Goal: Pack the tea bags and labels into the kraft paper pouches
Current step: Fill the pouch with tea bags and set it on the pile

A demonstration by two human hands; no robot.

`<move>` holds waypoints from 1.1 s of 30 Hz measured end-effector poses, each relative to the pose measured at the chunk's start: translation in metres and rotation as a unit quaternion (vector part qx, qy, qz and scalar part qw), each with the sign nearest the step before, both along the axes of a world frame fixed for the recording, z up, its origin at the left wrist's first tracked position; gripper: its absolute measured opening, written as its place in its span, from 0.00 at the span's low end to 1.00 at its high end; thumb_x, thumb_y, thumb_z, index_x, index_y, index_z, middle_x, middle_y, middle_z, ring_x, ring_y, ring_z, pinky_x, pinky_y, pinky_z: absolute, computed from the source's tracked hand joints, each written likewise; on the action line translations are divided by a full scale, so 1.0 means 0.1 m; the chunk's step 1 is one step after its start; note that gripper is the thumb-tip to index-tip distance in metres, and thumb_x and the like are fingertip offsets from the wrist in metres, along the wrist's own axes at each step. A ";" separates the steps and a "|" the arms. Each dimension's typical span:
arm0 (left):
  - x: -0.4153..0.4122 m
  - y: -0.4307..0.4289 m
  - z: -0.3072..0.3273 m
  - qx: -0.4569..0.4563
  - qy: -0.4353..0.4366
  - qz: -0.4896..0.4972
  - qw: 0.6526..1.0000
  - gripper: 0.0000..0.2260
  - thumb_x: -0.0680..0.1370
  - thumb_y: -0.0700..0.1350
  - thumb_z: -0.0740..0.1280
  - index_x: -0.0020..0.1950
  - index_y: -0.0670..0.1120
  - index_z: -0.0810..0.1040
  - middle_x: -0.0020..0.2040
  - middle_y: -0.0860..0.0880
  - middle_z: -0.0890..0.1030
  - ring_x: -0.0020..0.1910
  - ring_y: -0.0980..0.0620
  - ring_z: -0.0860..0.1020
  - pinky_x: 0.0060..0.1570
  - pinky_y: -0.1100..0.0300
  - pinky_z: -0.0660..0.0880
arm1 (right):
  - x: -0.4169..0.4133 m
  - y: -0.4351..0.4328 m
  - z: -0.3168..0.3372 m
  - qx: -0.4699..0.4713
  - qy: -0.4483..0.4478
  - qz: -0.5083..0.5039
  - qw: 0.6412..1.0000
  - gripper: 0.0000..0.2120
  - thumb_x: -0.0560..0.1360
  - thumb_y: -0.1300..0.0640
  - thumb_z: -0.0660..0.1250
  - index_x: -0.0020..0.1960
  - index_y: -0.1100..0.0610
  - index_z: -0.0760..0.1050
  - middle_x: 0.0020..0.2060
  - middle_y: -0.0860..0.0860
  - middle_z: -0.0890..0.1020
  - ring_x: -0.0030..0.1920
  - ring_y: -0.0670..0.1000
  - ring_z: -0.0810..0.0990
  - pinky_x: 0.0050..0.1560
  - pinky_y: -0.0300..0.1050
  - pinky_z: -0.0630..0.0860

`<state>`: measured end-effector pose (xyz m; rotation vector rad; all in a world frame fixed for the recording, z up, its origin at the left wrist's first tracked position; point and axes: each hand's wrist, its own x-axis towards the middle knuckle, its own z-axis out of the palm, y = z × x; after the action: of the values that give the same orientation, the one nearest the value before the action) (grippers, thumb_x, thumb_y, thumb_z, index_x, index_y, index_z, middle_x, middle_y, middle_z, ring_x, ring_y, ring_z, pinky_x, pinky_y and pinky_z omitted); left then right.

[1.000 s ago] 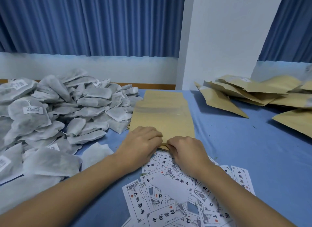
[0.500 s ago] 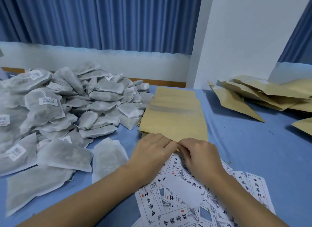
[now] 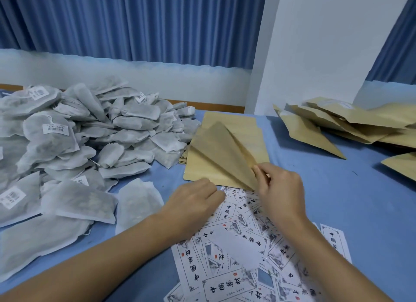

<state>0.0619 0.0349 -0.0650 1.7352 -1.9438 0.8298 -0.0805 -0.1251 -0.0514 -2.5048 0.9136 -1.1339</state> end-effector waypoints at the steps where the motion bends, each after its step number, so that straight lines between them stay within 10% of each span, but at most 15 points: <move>1: 0.02 0.00 0.01 -0.020 0.019 0.007 1.000 0.08 0.69 0.30 0.74 0.45 0.38 0.83 0.37 0.45 0.78 0.34 0.44 0.76 0.28 0.53 0.72 | -0.04 -0.01 0.00 -0.021 0.011 0.006 1.000 0.12 0.81 0.51 0.66 0.41 0.53 0.82 0.27 0.48 0.78 0.29 0.56 0.75 0.32 0.50 0.75; 6: 0.04 -0.05 0.06 -0.073 0.040 0.013 0.996 0.15 0.74 0.34 0.73 0.60 0.41 0.83 0.36 0.46 0.77 0.32 0.45 0.75 0.28 0.51 0.73 | -0.05 0.19 -0.08 -0.034 0.004 0.068 0.997 0.08 0.79 0.52 0.69 0.43 0.50 0.83 0.32 0.44 0.82 0.32 0.49 0.79 0.34 0.50 0.77; 10: -0.09 -0.03 0.01 -0.041 0.214 0.013 0.976 0.13 0.79 0.55 0.69 0.45 0.46 0.82 0.34 0.51 0.78 0.32 0.51 0.77 0.31 0.54 0.76 | -0.01 0.27 -0.07 -0.042 -0.009 0.083 0.996 0.07 0.80 0.52 0.69 0.44 0.50 0.83 0.37 0.43 0.83 0.35 0.49 0.80 0.35 0.51 0.77; 12: -0.17 -0.03 0.05 -0.023 0.526 -0.002 0.850 0.21 0.74 0.65 0.70 0.43 0.46 0.79 0.34 0.49 0.82 0.33 0.51 0.81 0.36 0.55 0.81 | -0.02 0.30 -0.08 -0.080 -0.021 0.082 0.993 0.06 0.80 0.55 0.69 0.44 0.51 0.82 0.39 0.43 0.83 0.36 0.49 0.80 0.33 0.50 0.77; 14: -0.17 -0.10 0.07 0.003 0.767 -0.045 0.640 0.27 0.70 0.64 0.74 0.54 0.43 0.78 0.44 0.43 0.86 0.43 0.45 0.85 0.46 0.48 0.83 | -0.01 0.32 -0.07 -0.147 -0.013 0.114 0.982 0.06 0.79 0.58 0.68 0.44 0.52 0.82 0.42 0.44 0.84 0.37 0.51 0.81 0.31 0.49 0.76; 17: -0.09 -0.19 0.05 -0.039 0.876 -0.050 0.479 0.18 0.79 0.46 0.70 0.64 0.38 0.73 0.55 0.38 0.83 0.50 0.42 0.84 0.46 0.45 0.82 | 0.05 0.38 -0.11 -0.223 0.030 0.210 0.951 0.09 0.81 0.51 0.66 0.47 0.52 0.84 0.47 0.43 0.85 0.42 0.50 0.83 0.36 0.48 0.79; 23: 0.32 -0.11 0.14 -0.052 0.887 -0.037 0.457 0.14 0.79 0.29 0.62 0.64 0.38 0.75 0.56 0.40 0.84 0.52 0.41 0.84 0.43 0.44 0.83 | -0.01 0.05 -0.09 0.105 -0.123 0.048 0.986 0.18 0.81 0.46 0.65 0.68 0.51 0.76 0.69 0.45 0.74 0.70 0.43 0.70 0.70 0.42 0.64; 29: 0.84 0.14 0.33 0.059 0.895 -0.009 0.442 0.13 0.67 0.38 0.69 0.49 0.37 0.86 0.48 0.39 0.86 0.42 0.42 0.86 0.39 0.53 0.82 | -0.22 -0.50 0.01 0.355 -0.198 -0.079 0.910 0.28 0.77 0.40 0.68 0.72 0.52 0.70 0.65 0.51 0.79 0.63 0.50 0.79 0.64 0.48 0.72; 33: 0.95 0.18 0.36 -0.005 0.892 0.010 0.453 0.05 0.64 0.39 0.69 0.34 0.40 0.84 0.38 0.42 0.84 0.33 0.44 0.83 0.34 0.57 0.81 | -0.27 -0.57 0.06 0.485 -0.143 0.055 0.861 0.16 0.77 0.45 0.70 0.56 0.57 0.80 0.46 0.54 0.87 0.34 0.50 0.83 0.34 0.44 0.71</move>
<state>0.1568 0.0530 -0.0291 1.2242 -0.2819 -0.9182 -0.1073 -0.1825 -0.0456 -1.4944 0.9167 -0.6967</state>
